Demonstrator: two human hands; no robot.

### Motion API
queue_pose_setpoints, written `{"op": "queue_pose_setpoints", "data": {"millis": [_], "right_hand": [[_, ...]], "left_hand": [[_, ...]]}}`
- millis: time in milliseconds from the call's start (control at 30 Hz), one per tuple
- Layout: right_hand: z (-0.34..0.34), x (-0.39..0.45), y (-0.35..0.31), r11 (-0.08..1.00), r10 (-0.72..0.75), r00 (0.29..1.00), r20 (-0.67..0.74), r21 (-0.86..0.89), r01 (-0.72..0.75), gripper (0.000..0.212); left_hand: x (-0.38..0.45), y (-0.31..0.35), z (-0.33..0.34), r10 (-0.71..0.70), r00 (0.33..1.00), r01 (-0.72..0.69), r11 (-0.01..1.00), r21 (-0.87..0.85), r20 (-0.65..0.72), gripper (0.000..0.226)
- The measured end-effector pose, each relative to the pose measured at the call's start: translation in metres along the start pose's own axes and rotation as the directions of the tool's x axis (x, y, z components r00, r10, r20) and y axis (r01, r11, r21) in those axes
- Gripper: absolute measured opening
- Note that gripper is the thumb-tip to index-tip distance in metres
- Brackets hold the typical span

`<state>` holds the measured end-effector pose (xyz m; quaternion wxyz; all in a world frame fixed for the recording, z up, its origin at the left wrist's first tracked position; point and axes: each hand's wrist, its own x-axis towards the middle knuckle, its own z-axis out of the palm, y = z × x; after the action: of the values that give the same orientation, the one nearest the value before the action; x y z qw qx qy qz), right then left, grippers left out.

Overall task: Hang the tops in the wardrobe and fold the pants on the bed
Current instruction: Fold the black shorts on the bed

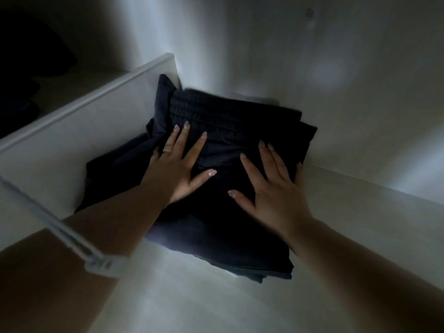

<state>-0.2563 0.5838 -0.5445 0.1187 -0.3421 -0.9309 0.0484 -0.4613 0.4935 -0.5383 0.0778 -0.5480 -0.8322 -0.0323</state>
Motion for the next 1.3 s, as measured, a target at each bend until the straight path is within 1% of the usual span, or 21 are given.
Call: {"op": "queue_pose_setpoints", "data": {"millis": [100,167,200,300,367,433,500,533,600,700,800,900,1000,1033,1100,1133,1233,1300], "right_hand": [[0.002,0.000,0.001,1.000,0.014,1.000,0.018,0.012,-0.014,0.083],[0.000,0.002,0.001,0.999,0.037,0.998,0.058,-0.009,-0.037,0.082],[-0.003,0.005,0.000,0.998,0.048,0.995,0.089,-0.034,-0.045,0.081],[-0.017,0.010,-0.006,0.976,0.067,0.979,0.193,-0.216,-0.024,0.075],[-0.022,0.002,-0.014,0.970,0.078,0.982,0.171,-0.239,-0.035,0.071],[-0.029,-0.021,-0.023,0.987,0.106,0.989,0.099,-0.134,-0.092,0.066],[-0.035,-0.049,-0.027,0.991,0.130,0.990,0.051,-0.015,-0.129,0.064],[-0.039,-0.061,-0.026,0.992,0.124,0.991,0.051,0.000,-0.124,0.064],[-0.053,-0.084,-0.027,0.994,0.109,0.992,0.066,-0.006,-0.109,0.064],[-0.075,-0.112,-0.038,0.994,0.107,0.989,0.102,-0.012,-0.106,0.066],[-0.109,-0.146,-0.064,0.999,0.045,0.993,0.110,-0.020,-0.043,0.066],[-0.147,-0.179,-0.091,0.998,-0.052,0.993,0.103,-0.027,0.055,0.064],[-0.188,-0.210,-0.117,0.995,-0.099,0.991,0.093,0.004,0.099,0.061],[-0.197,-0.218,-0.123,0.995,-0.101,0.990,0.101,0.018,0.100,0.060],[-0.224,-0.244,-0.130,0.993,-0.117,0.978,0.174,0.035,0.113,0.059],[-0.233,-0.255,-0.143,0.990,-0.137,0.966,0.220,0.021,0.136,0.059],[-0.270,-0.275,-0.169,0.953,-0.283,0.910,0.302,-0.023,0.303,0.059],[-0.297,-0.279,-0.187,0.915,-0.371,0.879,0.300,-0.046,0.402,0.060]], "left_hand": [[0.004,0.004,0.001,0.000,0.999,0.000,1.000,-0.008,0.039,0.090],[0.007,0.006,-0.002,-0.006,0.998,0.006,1.000,0.002,0.068,0.091],[0.010,0.006,-0.005,-0.019,0.996,0.018,1.000,0.012,0.092,0.089],[0.012,0.018,-0.014,-0.105,0.971,0.104,0.994,0.019,0.214,0.076],[0.002,0.033,-0.016,-0.159,0.968,0.168,0.985,-0.032,0.192,0.069],[-0.021,0.046,-0.021,-0.182,0.979,0.195,0.965,-0.173,0.093,0.061],[-0.044,0.051,-0.027,-0.166,0.986,0.160,0.935,-0.317,0.008,0.053],[-0.054,0.051,-0.030,-0.155,0.988,0.144,0.921,-0.362,-0.003,0.049],[-0.078,0.051,-0.042,-0.149,0.988,0.155,0.898,-0.411,0.048,0.043],[-0.115,0.059,-0.054,-0.196,0.962,0.265,0.839,-0.476,0.189,0.038],[-0.158,0.073,-0.080,-0.228,0.944,0.324,0.778,-0.539,0.238,0.036],[-0.195,0.088,-0.118,-0.207,0.934,0.350,0.697,-0.626,0.292,0.030],[-0.230,0.087,-0.167,-0.228,0.923,0.384,0.576,-0.722,0.308,0.025],[-0.238,0.083,-0.181,-0.229,0.921,0.388,0.576,-0.719,0.314,0.023],[-0.264,0.080,-0.219,-0.219,0.909,0.411,0.624,-0.665,0.356,0.022],[-0.279,0.068,-0.237,-0.192,0.900,0.415,0.649,-0.637,0.391,0.024],[-0.312,0.053,-0.296,-0.081,0.880,0.364,0.749,-0.554,0.467,0.026],[-0.332,0.047,-0.337,-0.050,0.879,0.339,0.766,-0.547,0.474,0.023]]}}
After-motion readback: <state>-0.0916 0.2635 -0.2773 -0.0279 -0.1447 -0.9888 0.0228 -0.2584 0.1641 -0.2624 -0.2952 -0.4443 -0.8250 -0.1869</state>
